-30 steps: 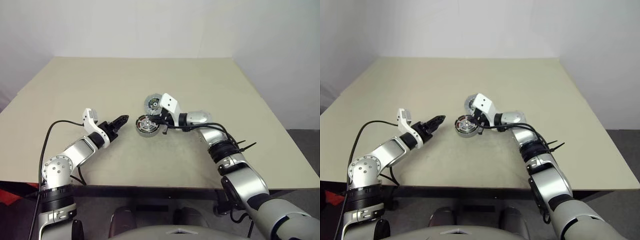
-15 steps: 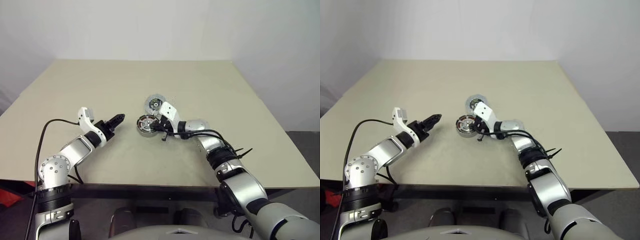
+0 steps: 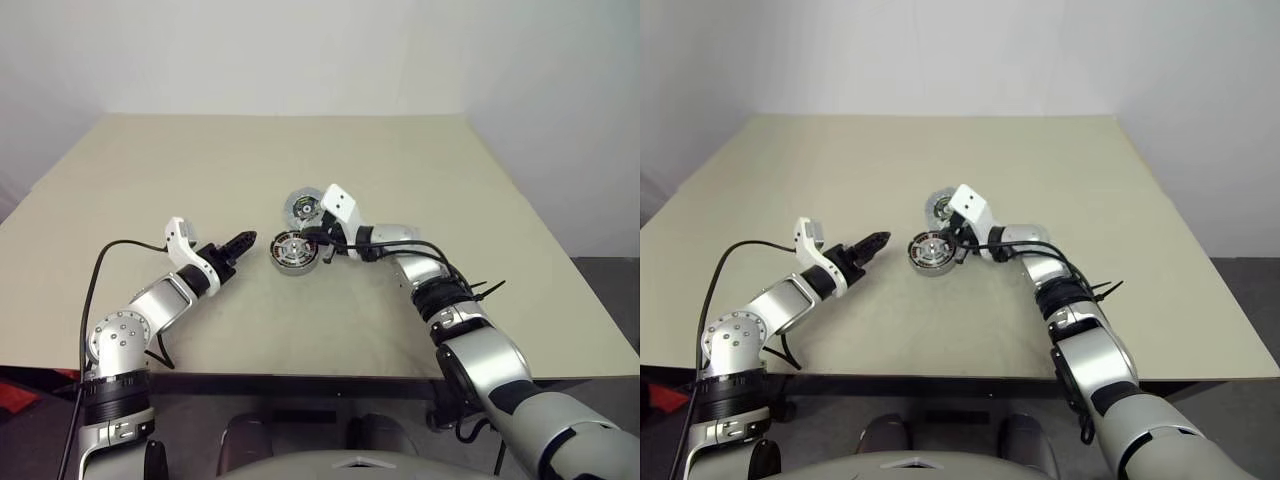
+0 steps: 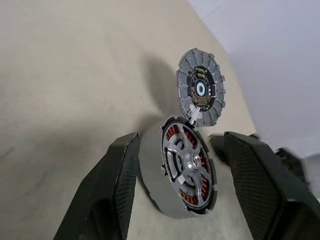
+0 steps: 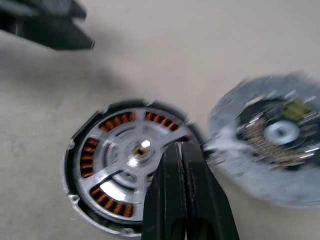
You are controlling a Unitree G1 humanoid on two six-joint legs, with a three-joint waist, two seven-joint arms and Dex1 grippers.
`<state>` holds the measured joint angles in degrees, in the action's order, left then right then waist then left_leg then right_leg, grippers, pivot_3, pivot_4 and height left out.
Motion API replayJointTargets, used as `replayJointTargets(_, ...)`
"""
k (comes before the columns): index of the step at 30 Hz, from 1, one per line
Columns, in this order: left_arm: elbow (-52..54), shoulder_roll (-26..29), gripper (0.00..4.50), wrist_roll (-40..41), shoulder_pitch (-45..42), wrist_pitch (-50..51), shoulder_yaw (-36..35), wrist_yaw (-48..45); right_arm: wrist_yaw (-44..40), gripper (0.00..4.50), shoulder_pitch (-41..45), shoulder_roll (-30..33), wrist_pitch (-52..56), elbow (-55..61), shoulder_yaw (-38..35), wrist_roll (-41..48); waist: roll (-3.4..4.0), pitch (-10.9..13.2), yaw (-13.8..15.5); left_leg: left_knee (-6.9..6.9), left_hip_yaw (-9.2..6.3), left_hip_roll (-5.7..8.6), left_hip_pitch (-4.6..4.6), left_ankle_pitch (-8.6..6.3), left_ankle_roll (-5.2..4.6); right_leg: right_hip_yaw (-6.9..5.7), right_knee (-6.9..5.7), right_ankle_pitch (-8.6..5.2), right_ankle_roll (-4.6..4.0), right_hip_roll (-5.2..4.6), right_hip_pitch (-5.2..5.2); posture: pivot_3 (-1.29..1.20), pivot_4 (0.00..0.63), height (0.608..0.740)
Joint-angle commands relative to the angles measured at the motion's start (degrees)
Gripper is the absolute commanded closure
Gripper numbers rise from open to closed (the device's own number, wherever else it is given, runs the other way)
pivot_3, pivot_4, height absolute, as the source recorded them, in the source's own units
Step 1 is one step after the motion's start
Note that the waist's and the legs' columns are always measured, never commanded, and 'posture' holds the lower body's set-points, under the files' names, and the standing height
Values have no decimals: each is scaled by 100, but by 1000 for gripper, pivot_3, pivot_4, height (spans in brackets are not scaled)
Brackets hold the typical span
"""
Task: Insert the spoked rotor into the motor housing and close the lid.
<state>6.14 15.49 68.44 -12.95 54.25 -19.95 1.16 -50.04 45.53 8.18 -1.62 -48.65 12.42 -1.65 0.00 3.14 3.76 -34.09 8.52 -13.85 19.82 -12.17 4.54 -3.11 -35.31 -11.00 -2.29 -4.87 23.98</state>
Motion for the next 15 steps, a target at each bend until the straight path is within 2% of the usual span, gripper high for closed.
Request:
replayJointTargets(1, 190, 56, 1639, 36, -1, -64, -137, -46, 252, 4500, -116, -86, -186, -236, 81, -176, 1, 0, 0, 0, 0, 1, -1, 0, 0, 0, 0, 0, 0, -1, 0, 0, 0, 740)
replayJointTargets(7, 163, 48, 1639, -3, 43, -94, -179, -69, 8, 4500, -83, 16, -170, 103, -52, -1, 1, 0, 0, -2, 1, 0, -20, 2, 3, 3, -12, -1, 1, 0, -13, 0, 0, 740)
replayJointTargets(15, 91, -11, 1639, -119, 7, -109, -101, -161, -806, 4500, 264, 547, -372, 945, -148, 256, 1, 2, 14, -5, 1, 0, -1, 1, 1, 2, -9, 0, 0, 0, 0, 0, 0, 740)
